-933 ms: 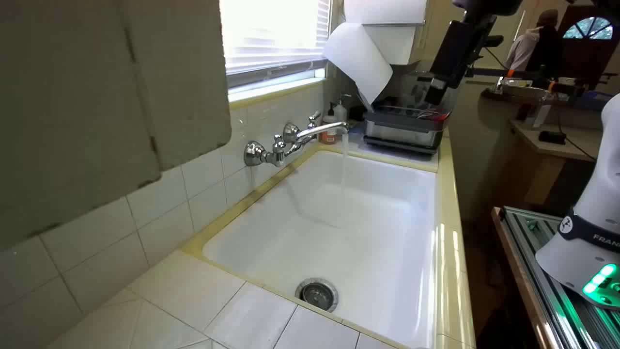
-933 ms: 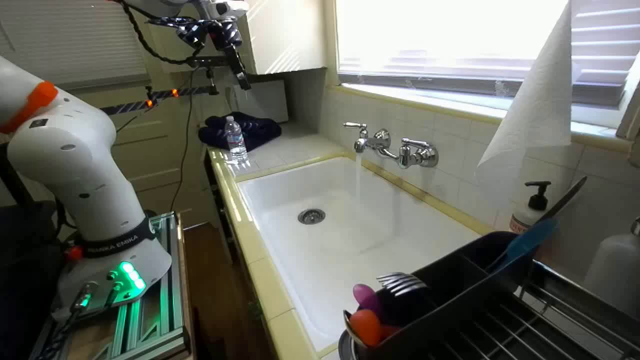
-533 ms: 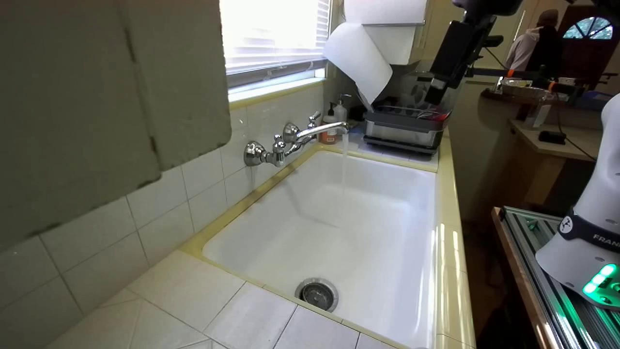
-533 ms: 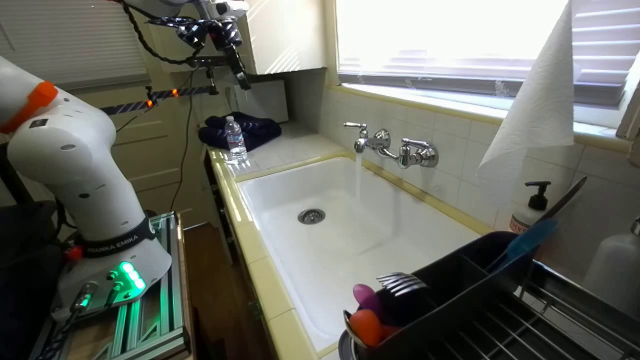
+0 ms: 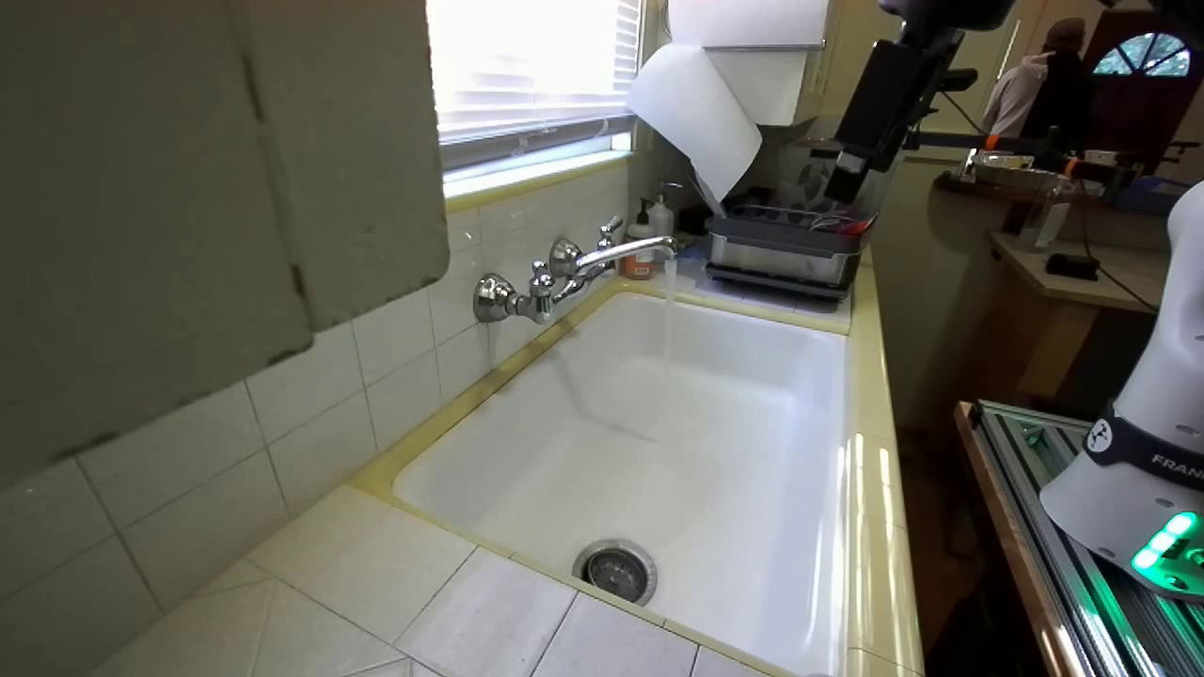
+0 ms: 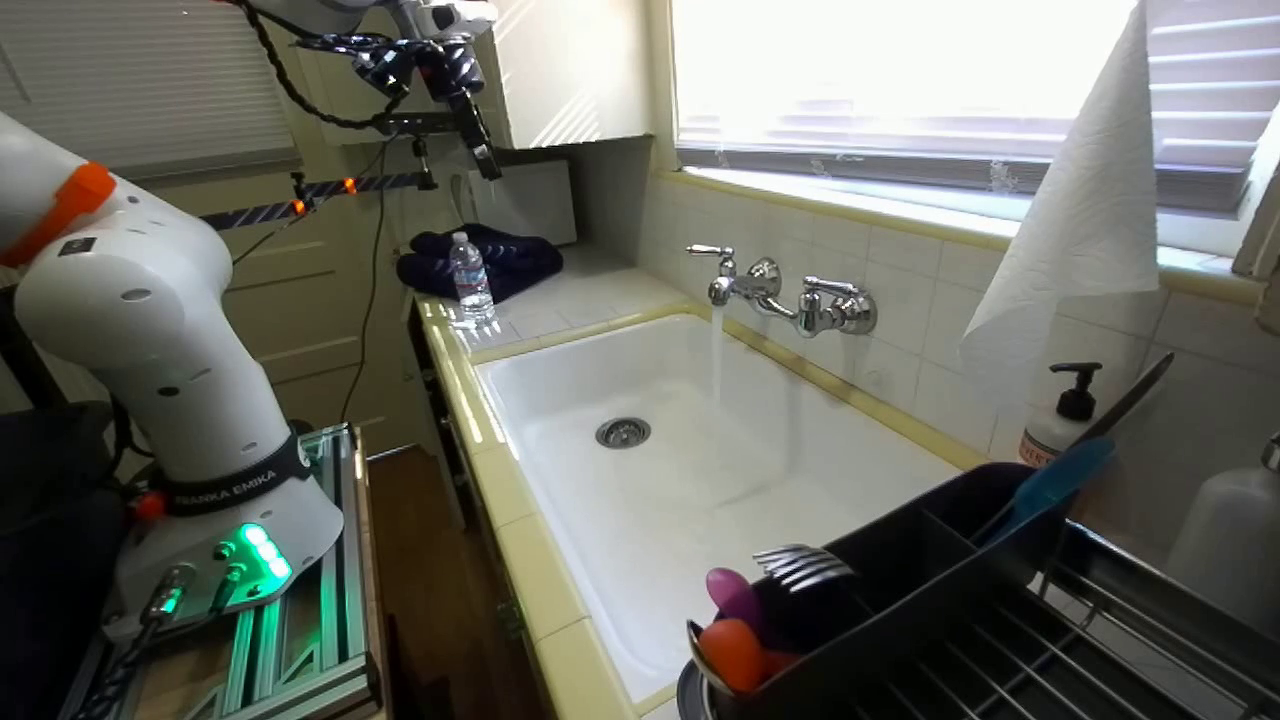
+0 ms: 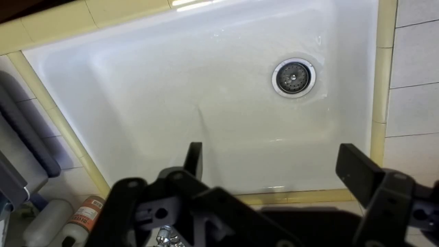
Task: Push the faucet handle on the left backwards then push the faucet to the right.
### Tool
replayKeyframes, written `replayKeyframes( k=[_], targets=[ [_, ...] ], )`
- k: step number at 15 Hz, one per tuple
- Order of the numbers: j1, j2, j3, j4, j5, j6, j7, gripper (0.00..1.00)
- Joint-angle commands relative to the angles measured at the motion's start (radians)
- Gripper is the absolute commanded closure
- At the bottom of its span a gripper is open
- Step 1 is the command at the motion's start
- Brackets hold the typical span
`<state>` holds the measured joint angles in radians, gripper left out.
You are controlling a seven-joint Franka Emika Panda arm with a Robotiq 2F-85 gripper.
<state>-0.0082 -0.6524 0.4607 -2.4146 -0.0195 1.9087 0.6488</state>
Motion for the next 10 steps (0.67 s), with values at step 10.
replayKeyframes(
  k=[10],
  targets=[
    [-0.075,0.187,-0.13,0.055,-0.062,0.22,0.154,0.0]
  ],
)
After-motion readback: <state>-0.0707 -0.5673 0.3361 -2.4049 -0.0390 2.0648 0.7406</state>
